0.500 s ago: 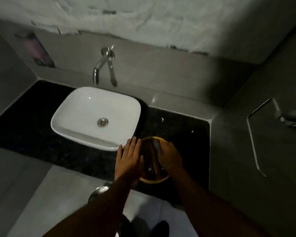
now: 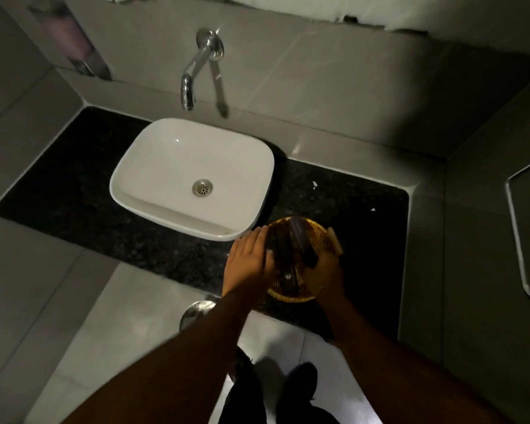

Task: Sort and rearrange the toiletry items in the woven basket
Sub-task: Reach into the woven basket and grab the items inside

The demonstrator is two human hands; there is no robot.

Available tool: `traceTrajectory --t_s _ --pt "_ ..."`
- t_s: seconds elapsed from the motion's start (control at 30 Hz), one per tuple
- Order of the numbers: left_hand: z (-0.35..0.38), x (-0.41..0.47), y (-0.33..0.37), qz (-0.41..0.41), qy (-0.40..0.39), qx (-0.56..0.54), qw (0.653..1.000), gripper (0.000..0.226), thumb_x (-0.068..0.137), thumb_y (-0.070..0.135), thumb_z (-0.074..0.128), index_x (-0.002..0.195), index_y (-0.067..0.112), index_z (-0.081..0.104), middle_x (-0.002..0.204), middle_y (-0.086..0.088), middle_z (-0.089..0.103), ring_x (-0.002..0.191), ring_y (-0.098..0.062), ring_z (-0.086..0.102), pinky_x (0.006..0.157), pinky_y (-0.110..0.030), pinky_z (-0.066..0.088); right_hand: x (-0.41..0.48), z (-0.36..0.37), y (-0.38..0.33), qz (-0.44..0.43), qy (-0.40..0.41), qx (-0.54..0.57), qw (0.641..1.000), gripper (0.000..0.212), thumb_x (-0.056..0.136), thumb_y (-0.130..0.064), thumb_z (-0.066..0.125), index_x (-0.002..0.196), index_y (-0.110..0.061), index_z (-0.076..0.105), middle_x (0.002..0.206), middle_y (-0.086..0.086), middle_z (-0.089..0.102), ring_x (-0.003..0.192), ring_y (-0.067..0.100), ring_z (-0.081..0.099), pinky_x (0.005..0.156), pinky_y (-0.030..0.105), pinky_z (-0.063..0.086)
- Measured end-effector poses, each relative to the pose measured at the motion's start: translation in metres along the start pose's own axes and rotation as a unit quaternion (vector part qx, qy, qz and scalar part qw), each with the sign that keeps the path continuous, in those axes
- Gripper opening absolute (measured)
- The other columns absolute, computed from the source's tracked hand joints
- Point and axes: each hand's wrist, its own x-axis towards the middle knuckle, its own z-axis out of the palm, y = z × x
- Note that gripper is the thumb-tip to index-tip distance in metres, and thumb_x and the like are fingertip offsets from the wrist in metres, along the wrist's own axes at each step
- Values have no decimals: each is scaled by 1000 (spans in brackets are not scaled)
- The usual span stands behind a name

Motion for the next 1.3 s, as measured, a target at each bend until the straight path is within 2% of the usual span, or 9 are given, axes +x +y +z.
traceTrajectory --t_s 0.13,0.23,0.33,0.53,0.63,0.73,0.87,1.1,1.3 --pt "-25 30 16 -105 -42 -124 986 69 104 58 42 164 25 39 155 -9 61 140 -33 59 112 -46 49 -17 -17 1 -137 21 -6 990 53 91 -15 74 143 -14 61 171 6 22 160 26 19 129 45 27" --pt "-39 44 29 -94 -48 -145 984 54 104 63 43 141 28 57 122 -8 79 114 -34 73 91 -44 57 -24 -33 3 -201 6 -9 979 47 91 -9 72 136 -21 67 168 9 30 162 26 9 128 47 27" --pt "-50 53 37 -97 -42 -177 979 41 108 57 42 115 23 65 102 -8 79 95 -30 74 79 -38 53 -27 -50 0 -244 -16 -9 969 41 94 -14 71 135 -13 68 152 12 53 160 32 16 125 51 31" --pt "-64 58 40 -81 -30 -232 969 42 115 40 38 81 26 58 72 8 63 67 -9 61 65 -25 41 -32 -80 -12 -241 -43 -46 968 61 95 -53 49 142 -17 61 141 7 58 130 25 56 109 41 49" --pt "-70 55 36 -70 -37 -234 969 41 115 35 41 78 30 56 69 11 62 66 -10 62 58 -14 39 -28 -88 -11 -245 -58 -82 964 49 103 -33 60 148 -15 55 144 8 55 129 25 54 109 43 48" --pt "-71 51 31 -92 -46 -271 957 44 110 47 49 75 25 62 68 2 70 66 -20 70 60 -24 50 -27 -88 -13 -255 -44 -139 956 45 104 -26 54 149 -20 52 143 5 53 128 24 51 106 42 49" --pt "-69 49 29 -116 -31 -247 962 42 97 55 69 79 17 72 69 2 73 67 -14 71 60 -26 49 -23 -87 -22 -251 -26 -194 948 46 101 -28 52 146 -23 52 141 0 51 128 21 48 105 38 48" --pt "-75 57 31 -322 -67 -478 814 40 79 29 95 95 -1 74 80 -18 83 62 -27 82 53 -29 65 -25 -77 -22 -234 -19 -230 945 47 101 -25 50 148 -24 48 147 -2 46 135 21 44 104 36 47" --pt "-72 56 41 -214 58 -329 918 39 84 28 91 76 22 54 74 1 69 69 -19 69 45 -7 45 -27 -69 -22 -229 -6 -210 951 52 102 -28 49 153 -21 45 152 2 44 140 26 42 109 41 47"
